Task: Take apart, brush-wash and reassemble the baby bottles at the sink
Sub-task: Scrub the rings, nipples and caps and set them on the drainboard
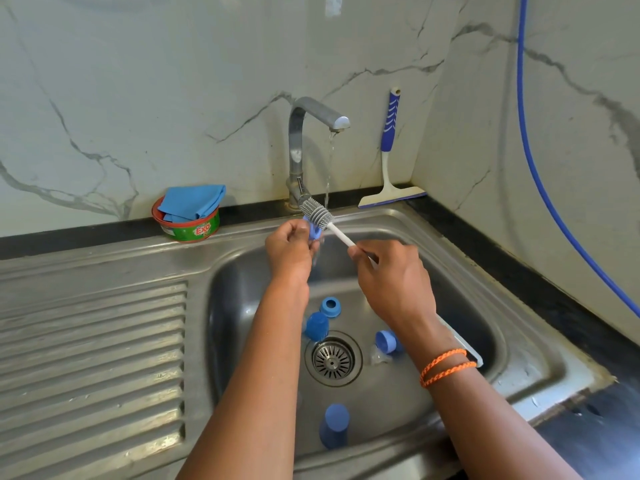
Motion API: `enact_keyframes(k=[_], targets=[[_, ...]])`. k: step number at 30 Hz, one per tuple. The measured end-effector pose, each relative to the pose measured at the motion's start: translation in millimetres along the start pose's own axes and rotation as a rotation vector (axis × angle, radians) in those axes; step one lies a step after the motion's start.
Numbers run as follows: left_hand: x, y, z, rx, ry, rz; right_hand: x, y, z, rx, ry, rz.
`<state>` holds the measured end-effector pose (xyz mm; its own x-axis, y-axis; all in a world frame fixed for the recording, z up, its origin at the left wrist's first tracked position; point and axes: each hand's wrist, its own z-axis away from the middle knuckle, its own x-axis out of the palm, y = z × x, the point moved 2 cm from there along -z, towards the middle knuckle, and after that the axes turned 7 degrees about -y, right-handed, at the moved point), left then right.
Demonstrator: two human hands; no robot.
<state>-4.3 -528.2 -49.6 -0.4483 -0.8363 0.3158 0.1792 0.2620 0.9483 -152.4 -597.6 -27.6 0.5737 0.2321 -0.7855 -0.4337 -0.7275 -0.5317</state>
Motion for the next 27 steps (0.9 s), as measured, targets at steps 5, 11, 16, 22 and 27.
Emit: enact_keyframes(k=[5,11,16,22,27], targets=[[5,0,1,0.043,-0.033,-0.024,-3,7,-8,0.109,0.028,-0.003],[-1,0,-2,0.032,0.012,0.026,-6,2,-2,0.020,0.019,-0.003],[-1,0,-3,0.057,-0.009,-0.005,-3,-3,-3,-0.016,0.025,0.030],[4,0,-3,0.055,-0.101,0.010,-8,3,-8,0.076,0.051,0.001],[2,-1,-5,0.043,-0.062,-0.016,-5,-2,-2,-0.038,0.040,0.036]])
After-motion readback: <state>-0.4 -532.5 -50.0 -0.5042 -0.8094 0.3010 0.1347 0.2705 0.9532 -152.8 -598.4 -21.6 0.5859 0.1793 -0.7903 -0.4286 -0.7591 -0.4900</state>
